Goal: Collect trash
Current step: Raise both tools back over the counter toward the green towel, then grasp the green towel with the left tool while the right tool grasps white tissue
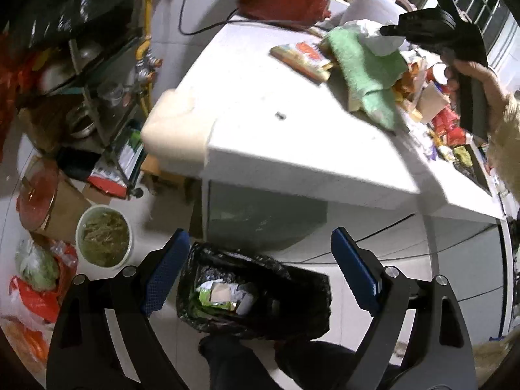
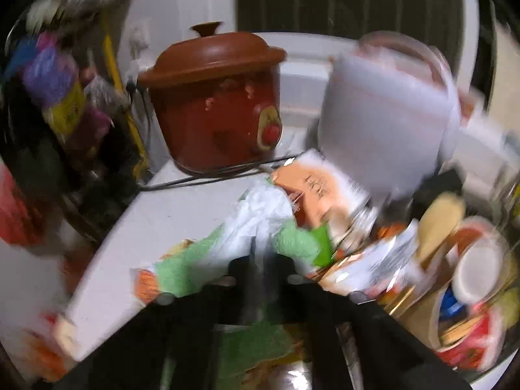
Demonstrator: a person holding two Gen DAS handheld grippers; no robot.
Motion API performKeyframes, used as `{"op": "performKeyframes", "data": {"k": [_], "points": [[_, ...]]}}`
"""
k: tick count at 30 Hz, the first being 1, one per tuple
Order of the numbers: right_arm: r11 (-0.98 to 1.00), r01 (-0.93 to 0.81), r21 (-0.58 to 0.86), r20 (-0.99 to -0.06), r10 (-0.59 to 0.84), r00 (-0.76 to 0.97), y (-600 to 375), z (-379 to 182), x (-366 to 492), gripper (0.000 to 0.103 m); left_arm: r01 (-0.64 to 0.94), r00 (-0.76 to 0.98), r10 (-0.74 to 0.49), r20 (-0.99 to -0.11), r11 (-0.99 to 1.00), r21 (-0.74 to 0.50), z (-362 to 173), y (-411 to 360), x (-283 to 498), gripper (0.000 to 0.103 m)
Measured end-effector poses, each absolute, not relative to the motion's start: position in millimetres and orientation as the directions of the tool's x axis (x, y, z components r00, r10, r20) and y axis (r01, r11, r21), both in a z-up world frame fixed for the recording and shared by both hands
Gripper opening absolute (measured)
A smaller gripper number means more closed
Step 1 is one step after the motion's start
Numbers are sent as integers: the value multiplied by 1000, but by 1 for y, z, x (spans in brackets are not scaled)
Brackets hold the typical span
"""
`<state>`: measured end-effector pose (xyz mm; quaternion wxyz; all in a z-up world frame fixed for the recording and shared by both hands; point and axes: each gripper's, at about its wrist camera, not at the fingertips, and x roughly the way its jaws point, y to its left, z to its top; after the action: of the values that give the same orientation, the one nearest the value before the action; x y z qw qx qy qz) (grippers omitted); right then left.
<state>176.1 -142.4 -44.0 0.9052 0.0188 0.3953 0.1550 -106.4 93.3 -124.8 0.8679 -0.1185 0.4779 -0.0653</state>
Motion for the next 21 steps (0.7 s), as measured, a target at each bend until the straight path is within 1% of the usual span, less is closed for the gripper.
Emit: {"op": "performKeyframes", "data": {"k": [2, 5, 9, 11, 15, 17, 21], "points": [[946, -262, 190, -682, 320, 658, -149, -37, 169, 2, 11, 544, -246, -802, 958, -287, -119, 91, -99, 86], [925, -283, 254, -615, 381, 690, -162, -13, 148, 2, 37, 564, -287, -774, 945, -324, -106, 83, -78, 86], [899, -318, 300, -533, 434, 727, -191, 22, 109, 2, 68, 594, -362, -718, 912, -404, -87, 66, -40, 86], [893, -325, 311, -514, 445, 733, -202, 33, 91, 2, 62, 615, -359, -702, 909, -411, -80, 52, -16, 86], [893, -298, 338, -509, 440, 740, -229, 33, 57, 3, 46, 623, -399, -672, 877, -478, -77, 32, 29, 86], [892, -285, 351, -512, 438, 739, -241, 27, 41, 3, 18, 626, -399, -671, 867, -498, -81, 25, 53, 86], [908, -250, 336, -543, 404, 737, -258, 9, 17, 3, -17, 616, -341, -710, 895, -445, -92, 14, 83, 85]]}}
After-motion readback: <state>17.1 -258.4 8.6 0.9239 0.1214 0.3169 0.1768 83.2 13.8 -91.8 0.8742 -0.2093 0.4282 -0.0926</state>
